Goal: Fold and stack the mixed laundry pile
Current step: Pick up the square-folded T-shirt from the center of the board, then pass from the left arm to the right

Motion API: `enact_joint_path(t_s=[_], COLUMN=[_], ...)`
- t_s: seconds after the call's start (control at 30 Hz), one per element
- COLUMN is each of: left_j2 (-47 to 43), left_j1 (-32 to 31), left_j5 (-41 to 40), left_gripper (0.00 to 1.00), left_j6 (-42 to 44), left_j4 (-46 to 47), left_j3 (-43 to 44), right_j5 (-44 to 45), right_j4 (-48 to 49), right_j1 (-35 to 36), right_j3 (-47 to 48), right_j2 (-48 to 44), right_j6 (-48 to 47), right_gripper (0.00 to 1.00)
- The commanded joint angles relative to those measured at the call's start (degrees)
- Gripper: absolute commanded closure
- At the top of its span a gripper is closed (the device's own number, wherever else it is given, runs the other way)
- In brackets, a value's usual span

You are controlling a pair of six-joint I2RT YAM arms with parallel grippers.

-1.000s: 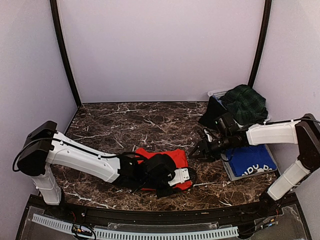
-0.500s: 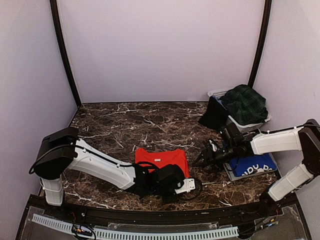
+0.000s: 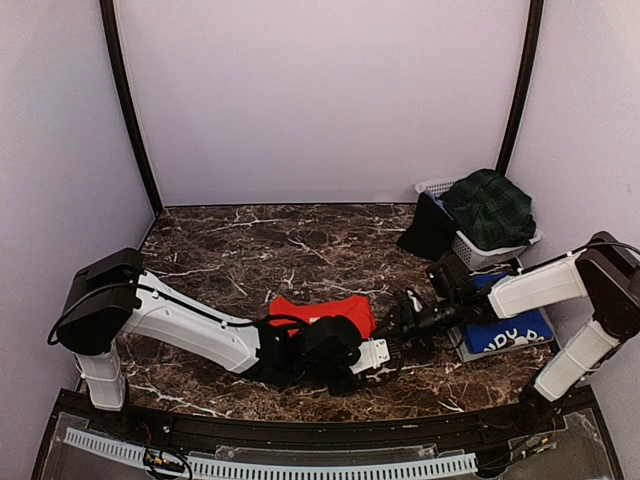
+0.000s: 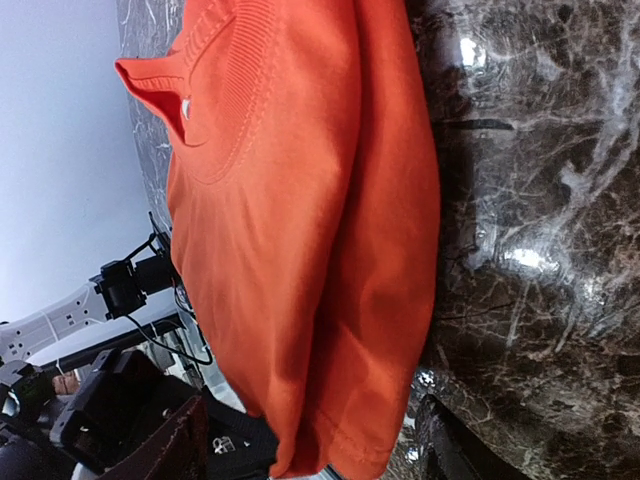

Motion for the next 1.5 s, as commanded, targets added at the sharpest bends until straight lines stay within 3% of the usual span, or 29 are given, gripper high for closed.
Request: enact_joint_path(t_s=[0.0,0.13,0.27,0.57,0.8,0.87,0.93,1.07,1.17,1.23,1.4,1.47], left_j2=[-4.2,-4.3,-4.6,-6.6,-7.5,-7.5,-7.5,-7.7,-8.1,-8.3,-10.5,-11.3], left_j1=[0.6,0.7,0.7,0.6,0.1,0.1,0.1,0.0,0.0,0.0,0.0,0.0], left_j5=[0.1,0.2,1.0,3.1,4.4,4.2,3.9,4.0,3.2,2.1,2.2,2.0], left_gripper=[1.00,1.00,1.00,1.00,1.00,1.00,1.00,0.99,0.90,0.78,0.37,0.33], left_j6=[-0.9,-0.7,-0.6,-0.1,1.1,1.3,1.4,1.1,-0.2,-2.0,-3.9,-4.2], left_j4=[4.5,5.0,6.1,8.6,9.9,10.0,10.3,10.5,9.2,5.8,4.7,6.0], left_j3=[-0.6,-0.5,-0.7,-3.9,-6.1,-6.3,-6.5,-7.0,-6.9,-5.7,-7.0,-8.3], right_j5=[-0.3,1.0,-0.2,-5.7,-5.7,-6.3,-6.2,-3.6,1.5,4.4,9.8,12.3], right_j4=[3.6,0.8,5.7,20.2,19.0,18.9,17.2,5.7,-6.9,-14.5,-30.0,-35.7], right_j1=[0.9,1.0,1.3,3.0,3.0,3.1,3.1,3.1,3.1,3.0,2.2,1.8], right_j3=[0.6,1.3,1.3,3.2,7.0,8.0,8.9,11.2,13.3,14.5,15.6,16.0], right_j2=[1.5,1.3,3.8,13.3,17.3,18.5,19.1,17.0,12.4,8.8,0.5,-2.9], right_j6=[3.0,2.9,5.4,13.9,13.1,12.9,11.8,4.6,-2.4,-6.3,-13.0,-14.7], right_gripper=[0.32,0.27,0.29,0.49,0.61,0.67,0.81,1.00,1.00,1.00,1.00,1.00])
